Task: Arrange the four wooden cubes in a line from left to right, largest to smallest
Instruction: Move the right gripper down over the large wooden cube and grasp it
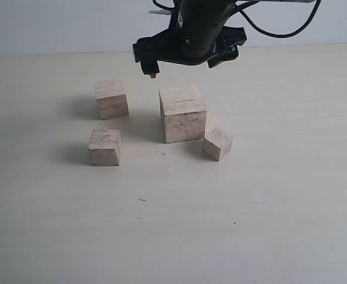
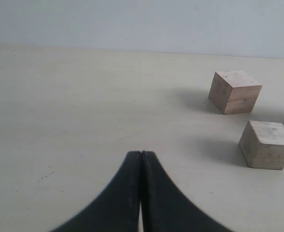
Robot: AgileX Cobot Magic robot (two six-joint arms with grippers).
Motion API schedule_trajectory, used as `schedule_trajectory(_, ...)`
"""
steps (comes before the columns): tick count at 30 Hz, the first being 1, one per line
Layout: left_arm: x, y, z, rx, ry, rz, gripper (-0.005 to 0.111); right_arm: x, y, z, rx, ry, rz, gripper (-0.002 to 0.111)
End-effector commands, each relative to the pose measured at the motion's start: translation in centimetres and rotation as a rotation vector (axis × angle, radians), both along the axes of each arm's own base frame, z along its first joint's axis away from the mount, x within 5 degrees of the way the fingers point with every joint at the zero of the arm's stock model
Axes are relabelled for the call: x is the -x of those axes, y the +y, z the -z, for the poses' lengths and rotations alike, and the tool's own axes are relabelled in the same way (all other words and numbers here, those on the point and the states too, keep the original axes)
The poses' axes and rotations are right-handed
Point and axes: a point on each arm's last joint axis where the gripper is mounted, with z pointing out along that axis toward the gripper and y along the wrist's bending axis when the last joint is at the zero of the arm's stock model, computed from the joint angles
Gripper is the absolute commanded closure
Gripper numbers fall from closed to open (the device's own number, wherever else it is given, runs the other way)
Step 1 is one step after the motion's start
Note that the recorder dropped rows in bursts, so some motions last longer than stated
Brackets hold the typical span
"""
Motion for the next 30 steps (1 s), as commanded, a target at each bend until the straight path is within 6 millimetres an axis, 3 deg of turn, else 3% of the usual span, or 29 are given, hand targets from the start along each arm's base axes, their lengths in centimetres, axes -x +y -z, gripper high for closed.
schedule_trajectory(1,0.0,0.0,0.0,0.009,-0.014,-0.005,0.107,-1.3,-0.1,0.8,-0.019,0.040,0.062,0.003)
schedule_trajectory(10,0.0,0.0,0.0,0.009,-0.014,-0.005,0.107,-4.6,-0.6,2.5,-0.063,0.151,-0.056,0.003)
schedule_trajectory(16,0.0,0.0,0.0,0.009,-0.014,-0.005,0.107,-4.8,-0.2,4.1,-0.016,0.163,-0.128,0.003)
schedule_trajectory(30,0.0,0.0,0.0,0.009,-0.014,-0.005,0.107,-5.2,0.1,8.0,0.036,0.237,-0.120,0.003)
